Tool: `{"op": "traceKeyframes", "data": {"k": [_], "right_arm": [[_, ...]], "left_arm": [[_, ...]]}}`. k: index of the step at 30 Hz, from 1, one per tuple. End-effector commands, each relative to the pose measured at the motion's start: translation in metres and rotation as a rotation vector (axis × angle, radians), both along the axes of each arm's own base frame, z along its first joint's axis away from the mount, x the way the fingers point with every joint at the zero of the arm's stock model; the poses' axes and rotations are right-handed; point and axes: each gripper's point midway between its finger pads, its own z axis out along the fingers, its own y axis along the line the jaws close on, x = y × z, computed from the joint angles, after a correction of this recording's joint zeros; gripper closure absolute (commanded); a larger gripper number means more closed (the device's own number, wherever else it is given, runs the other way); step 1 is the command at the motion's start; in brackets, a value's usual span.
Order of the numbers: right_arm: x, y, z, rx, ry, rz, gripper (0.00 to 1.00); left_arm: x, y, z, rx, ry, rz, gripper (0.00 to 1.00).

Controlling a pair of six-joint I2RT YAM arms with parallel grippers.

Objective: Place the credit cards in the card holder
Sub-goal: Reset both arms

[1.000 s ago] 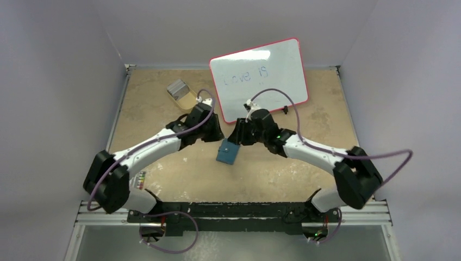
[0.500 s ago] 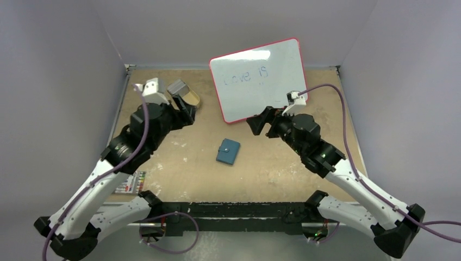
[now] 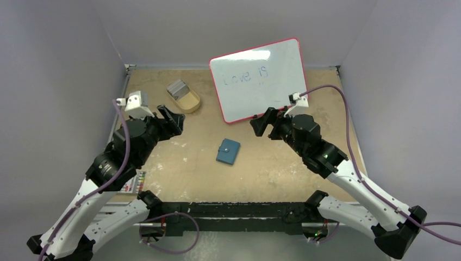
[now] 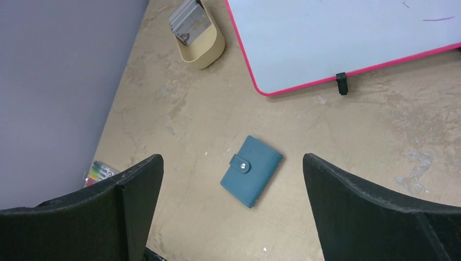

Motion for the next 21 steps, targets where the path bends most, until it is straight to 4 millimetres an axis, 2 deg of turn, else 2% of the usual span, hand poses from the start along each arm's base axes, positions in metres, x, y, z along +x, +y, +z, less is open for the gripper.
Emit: {"op": "traceKeyframes", "data": {"k": [1, 10, 21], "right_arm": [[0.001, -0.003, 0.025, 0.048, -0.049, -0.025, 0.01], [0.0, 0.003, 0.037, 0.093, -0.069, 0.0, 0.01], [0.002, -0.004, 0.045, 0.085, -0.097, -0.027, 0.01]], "left_arm": [[0.006, -0.005, -0.016, 0.015, 0.04, 0.005, 0.28], [0.011, -0.009, -0.027, 0.033, 0.063, 0.005, 0.28], [0.011, -0.009, -0.021, 0.014, 0.047, 0.004, 0.27]]}}
